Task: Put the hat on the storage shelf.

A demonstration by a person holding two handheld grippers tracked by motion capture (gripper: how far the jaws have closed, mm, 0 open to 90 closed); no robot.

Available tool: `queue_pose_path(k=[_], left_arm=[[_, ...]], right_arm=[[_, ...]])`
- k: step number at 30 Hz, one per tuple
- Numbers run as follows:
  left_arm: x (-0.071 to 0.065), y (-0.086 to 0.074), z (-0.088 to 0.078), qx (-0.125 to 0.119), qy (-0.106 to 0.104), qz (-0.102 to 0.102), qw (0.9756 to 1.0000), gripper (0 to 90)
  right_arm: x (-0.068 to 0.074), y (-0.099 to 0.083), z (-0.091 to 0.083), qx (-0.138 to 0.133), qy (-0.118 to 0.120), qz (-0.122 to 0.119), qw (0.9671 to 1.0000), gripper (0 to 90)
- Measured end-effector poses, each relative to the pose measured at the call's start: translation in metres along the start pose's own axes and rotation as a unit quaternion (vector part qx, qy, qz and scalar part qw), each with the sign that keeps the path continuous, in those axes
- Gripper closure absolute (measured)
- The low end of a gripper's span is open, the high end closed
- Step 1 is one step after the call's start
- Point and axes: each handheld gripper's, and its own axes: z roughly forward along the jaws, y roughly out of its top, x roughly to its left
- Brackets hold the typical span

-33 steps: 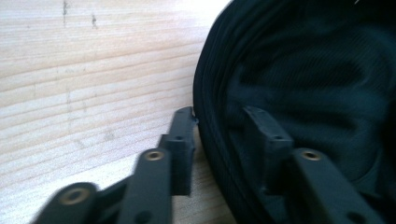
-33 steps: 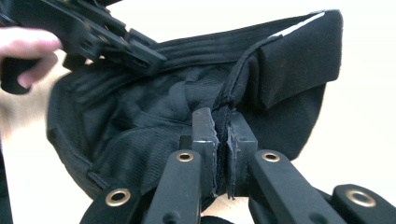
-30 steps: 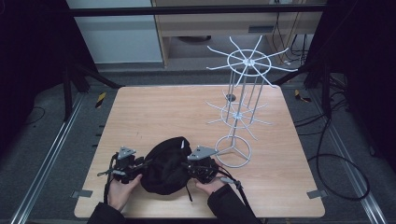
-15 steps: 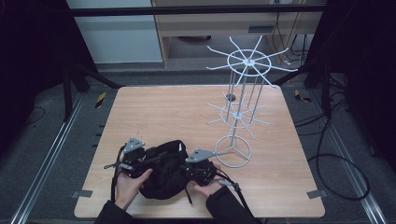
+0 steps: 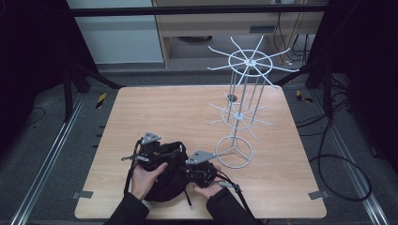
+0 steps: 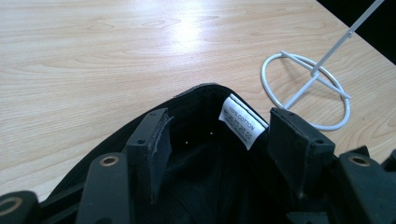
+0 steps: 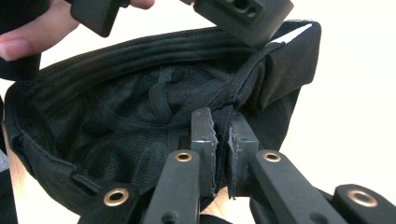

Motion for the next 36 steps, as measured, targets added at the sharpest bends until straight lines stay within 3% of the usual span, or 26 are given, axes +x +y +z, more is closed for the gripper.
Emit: queue_pose_path(k=[4,8,9,12,19,27,32,36], left_arm=[[-0.001,0.0,0.001,0.002,0.002,0.0,1.0,38.3],[-0.002,0.0,-0.002,-0.002,-0.017,-0.008,0.9998,34.9],[-0.005,0.0,-0.002,0.002,-0.01,0.005,0.9999,34.6],[-0.008,0.0,0.002,0.008,-0.004,0.01,0.9999,34.7],[-0.01,-0.002,0.012,0.029,0.015,-0.004,0.9995,38.1],[-0.012,-0.003,0.013,0.033,0.003,-0.021,0.9992,59.4],[-0.012,-0.003,0.012,0.04,0.016,-0.022,0.9988,71.3],[-0.007,-0.004,0.009,0.037,0.018,-0.032,0.9986,77.8]], right_arm=[[0.0,-0.001,0.001,0.003,-0.001,-0.001,1.0,84.0],[0.0,-0.001,0.001,0.002,0.001,-0.004,1.0,84.2],[0.001,0.0,0.002,0.001,0.003,-0.006,1.0,84.2],[0.003,0.0,0.002,-0.002,0.009,-0.009,0.9999,84.2],[0.007,0.001,0.002,-0.004,0.015,-0.023,0.9996,84.4],[0.009,0.001,0.002,-0.007,0.019,-0.025,0.9995,84.3],[0.01,0.001,0.003,-0.008,0.024,-0.024,0.9994,82.9],[0.009,0.003,-0.001,-0.024,0.043,-0.009,0.9987,76.9]])
